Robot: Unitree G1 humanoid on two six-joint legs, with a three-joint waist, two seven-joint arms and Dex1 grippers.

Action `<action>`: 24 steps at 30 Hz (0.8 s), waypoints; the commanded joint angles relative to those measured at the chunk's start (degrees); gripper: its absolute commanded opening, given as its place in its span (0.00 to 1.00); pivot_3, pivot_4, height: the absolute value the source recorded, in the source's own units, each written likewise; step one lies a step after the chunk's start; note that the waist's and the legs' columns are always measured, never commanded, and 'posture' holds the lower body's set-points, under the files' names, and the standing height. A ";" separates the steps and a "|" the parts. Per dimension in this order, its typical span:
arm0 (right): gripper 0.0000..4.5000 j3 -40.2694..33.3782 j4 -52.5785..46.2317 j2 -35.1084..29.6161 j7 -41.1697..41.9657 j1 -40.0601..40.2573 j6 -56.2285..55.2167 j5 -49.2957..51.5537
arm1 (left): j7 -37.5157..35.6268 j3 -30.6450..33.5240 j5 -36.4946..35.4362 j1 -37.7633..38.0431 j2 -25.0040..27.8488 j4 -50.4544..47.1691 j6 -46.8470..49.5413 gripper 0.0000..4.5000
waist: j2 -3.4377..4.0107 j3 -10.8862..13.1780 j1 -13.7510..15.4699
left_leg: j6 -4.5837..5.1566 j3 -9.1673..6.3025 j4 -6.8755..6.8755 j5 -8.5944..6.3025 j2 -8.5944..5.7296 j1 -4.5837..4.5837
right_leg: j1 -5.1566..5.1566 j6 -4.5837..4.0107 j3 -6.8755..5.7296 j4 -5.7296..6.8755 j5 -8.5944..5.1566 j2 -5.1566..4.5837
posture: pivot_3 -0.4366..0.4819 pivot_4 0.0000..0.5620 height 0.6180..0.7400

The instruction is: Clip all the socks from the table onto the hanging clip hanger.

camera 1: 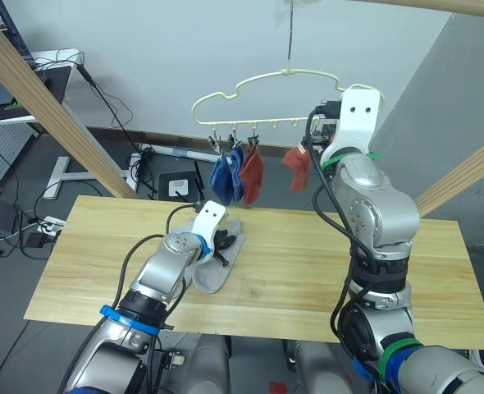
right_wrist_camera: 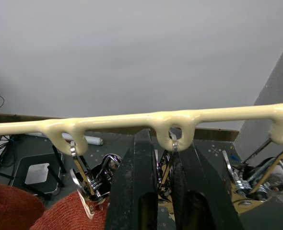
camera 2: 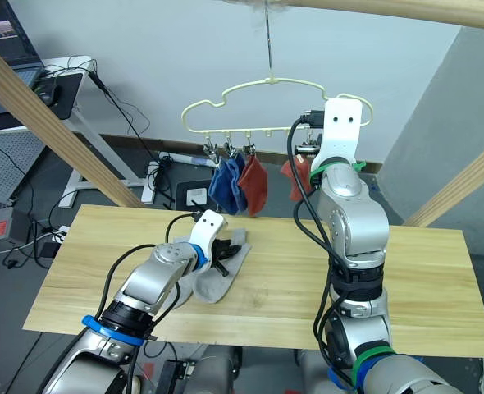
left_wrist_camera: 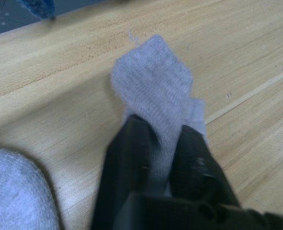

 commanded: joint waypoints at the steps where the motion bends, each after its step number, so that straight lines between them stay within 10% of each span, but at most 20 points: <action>1: 0.00 0.21 -3.23 -0.11 -0.15 -0.27 -0.33 -0.56 | -1.55 0.48 -1.19 0.96 -0.63 -1.37 0.43 0.11 | 0.00 0.00 0.00 | 0.00 0.00 0.00 0.00 0.00 0.00 | 0.00 0.00 0.00 0.00 0.00 0.00 | 0.51 0.55 1.00; 24: 0.00 -2.11 -3.59 1.37 0.06 -2.37 3.14 1.00 | -10.14 4.06 -16.29 -8.92 -6.94 -12.63 5.77 0.11 | 0.00 0.00 -0.05 | 0.00 -0.01 0.01 0.00 -0.01 -0.01 | 0.02 0.00 -0.02 -0.01 0.00 0.00 | 0.49 0.51 1.00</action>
